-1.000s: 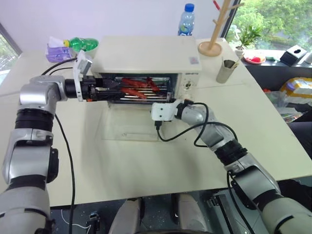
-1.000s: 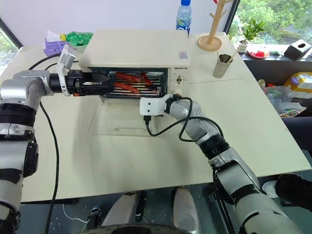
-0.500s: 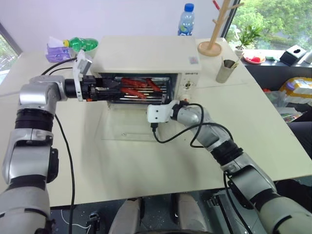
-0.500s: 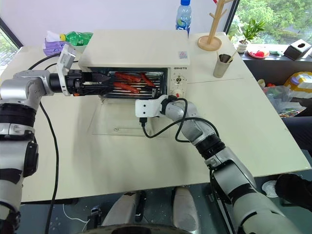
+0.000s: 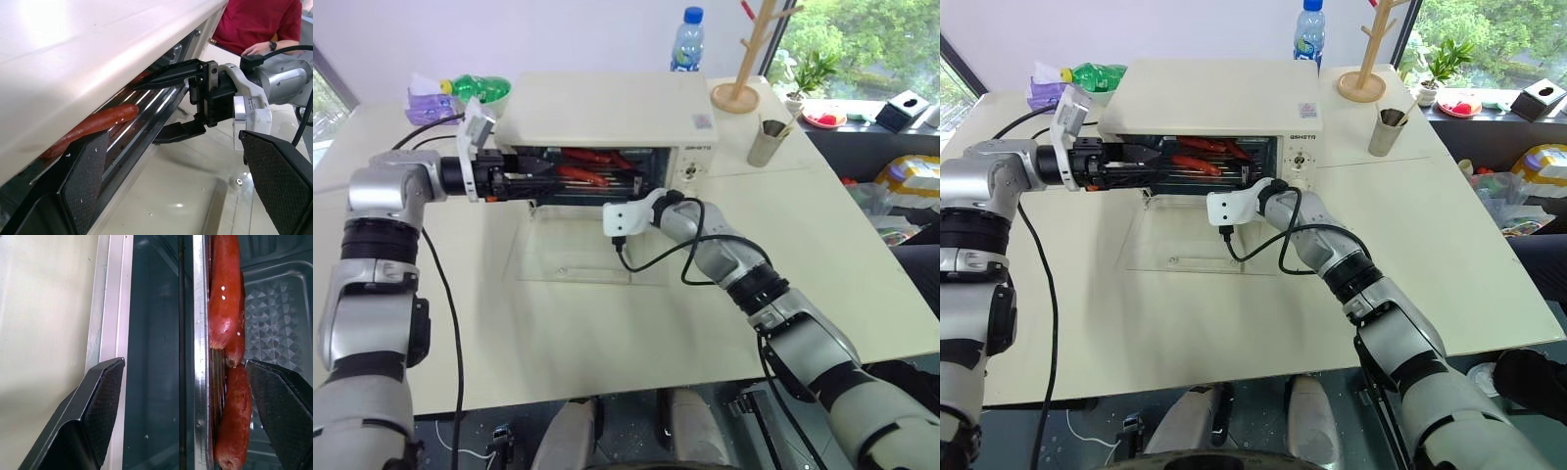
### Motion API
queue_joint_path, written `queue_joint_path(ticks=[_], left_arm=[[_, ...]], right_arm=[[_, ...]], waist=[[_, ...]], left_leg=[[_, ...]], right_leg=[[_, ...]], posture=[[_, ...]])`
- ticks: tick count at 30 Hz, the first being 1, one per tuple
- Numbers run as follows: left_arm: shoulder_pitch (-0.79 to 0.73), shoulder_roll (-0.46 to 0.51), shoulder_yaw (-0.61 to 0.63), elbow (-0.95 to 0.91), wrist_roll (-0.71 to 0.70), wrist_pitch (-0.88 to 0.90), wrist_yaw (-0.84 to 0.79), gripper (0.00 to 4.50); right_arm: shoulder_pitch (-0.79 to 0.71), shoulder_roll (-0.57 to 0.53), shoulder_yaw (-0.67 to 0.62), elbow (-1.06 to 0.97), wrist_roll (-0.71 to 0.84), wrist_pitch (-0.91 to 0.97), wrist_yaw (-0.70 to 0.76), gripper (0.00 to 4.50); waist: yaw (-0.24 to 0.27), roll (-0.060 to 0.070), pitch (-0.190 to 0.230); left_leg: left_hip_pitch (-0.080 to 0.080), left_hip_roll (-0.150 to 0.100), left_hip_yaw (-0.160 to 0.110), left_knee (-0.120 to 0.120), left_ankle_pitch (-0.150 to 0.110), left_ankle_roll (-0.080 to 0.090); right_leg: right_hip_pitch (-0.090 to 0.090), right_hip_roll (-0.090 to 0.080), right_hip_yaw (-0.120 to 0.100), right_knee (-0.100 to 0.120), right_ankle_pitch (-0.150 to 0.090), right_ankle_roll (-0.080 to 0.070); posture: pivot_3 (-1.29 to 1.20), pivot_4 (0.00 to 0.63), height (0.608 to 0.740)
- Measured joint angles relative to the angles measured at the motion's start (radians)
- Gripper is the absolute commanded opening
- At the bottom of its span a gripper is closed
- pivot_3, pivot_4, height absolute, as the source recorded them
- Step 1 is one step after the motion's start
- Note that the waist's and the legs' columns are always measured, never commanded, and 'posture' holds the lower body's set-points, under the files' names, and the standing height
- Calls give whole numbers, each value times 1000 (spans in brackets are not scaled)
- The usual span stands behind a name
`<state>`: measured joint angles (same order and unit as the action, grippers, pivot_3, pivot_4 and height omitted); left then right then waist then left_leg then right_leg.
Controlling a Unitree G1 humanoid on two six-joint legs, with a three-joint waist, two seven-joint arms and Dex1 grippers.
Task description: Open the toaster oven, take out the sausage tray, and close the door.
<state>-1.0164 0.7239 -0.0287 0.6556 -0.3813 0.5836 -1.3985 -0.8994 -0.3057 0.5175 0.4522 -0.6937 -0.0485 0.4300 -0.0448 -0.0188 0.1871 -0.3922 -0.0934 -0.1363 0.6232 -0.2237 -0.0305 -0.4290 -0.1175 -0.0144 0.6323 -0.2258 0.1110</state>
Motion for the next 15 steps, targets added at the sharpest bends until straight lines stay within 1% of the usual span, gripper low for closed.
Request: queue_joint_path(ticks=[3, 10, 15], left_arm=[[3, 0, 5, -4, 0, 0, 1, 4500], [5, 0, 7, -7, 1, 0, 2, 4500], [5, -3, 7, -7, 1, -3, 3, 4500]], right_arm=[[7, -16, 14, -63, -38, 60, 51, 4025], [69, -20, 19, -253, -50, 150, 161, 4025], [64, -8, 19, -236, -51, 164, 160, 4025]], waist=[[0, 0, 0], [0, 0, 0], [0, 0, 0]], left_leg=[[0, 0, 0, 0, 0, 0], [0, 0, 0, 0, 0, 0], [0, 0, 0, 0, 0, 0]], right_leg=[[0, 0, 0, 0, 0, 0], [0, 0, 0, 0, 0, 0], [0, 0, 0, 0, 0, 0]], posture=[[0, 150, 739], [0, 150, 739], [0, 150, 739]])
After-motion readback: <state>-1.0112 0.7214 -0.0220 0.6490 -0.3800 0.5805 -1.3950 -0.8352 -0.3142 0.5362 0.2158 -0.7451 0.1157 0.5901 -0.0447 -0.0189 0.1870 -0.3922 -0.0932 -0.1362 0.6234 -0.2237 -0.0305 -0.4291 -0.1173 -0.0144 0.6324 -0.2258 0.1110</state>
